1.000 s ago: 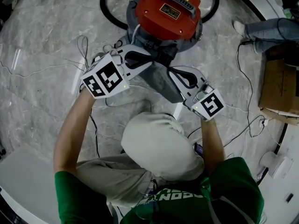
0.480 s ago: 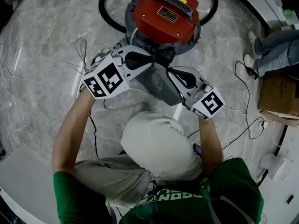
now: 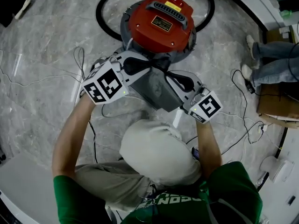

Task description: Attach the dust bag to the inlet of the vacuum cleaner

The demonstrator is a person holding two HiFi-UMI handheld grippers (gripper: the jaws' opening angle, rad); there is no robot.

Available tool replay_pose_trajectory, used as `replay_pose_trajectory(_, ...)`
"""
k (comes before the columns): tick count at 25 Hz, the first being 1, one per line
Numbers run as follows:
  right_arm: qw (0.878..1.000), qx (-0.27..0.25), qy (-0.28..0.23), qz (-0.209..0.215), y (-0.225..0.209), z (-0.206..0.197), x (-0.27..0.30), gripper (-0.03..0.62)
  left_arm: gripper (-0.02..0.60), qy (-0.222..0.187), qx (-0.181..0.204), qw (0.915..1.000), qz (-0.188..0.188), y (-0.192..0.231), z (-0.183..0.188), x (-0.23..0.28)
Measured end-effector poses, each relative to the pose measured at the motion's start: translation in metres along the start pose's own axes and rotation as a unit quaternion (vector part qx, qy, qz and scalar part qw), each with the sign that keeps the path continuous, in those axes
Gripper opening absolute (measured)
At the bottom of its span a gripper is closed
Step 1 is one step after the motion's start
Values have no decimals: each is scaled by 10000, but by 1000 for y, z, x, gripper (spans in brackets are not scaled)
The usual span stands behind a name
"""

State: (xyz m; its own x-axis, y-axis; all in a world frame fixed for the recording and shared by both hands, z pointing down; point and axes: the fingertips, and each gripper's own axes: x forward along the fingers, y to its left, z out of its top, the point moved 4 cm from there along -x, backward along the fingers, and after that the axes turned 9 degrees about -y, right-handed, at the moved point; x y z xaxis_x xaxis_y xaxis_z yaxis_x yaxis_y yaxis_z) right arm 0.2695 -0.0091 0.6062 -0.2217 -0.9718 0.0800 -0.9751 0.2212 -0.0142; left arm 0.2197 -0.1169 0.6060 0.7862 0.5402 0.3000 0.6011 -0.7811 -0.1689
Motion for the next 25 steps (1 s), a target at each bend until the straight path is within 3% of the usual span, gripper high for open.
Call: replay_pose_trajectory(25, 9998, 37, -62, 173, -16, -1, 5, 21, 40, -127, -125, 9986, 501, 10, -7, 6)
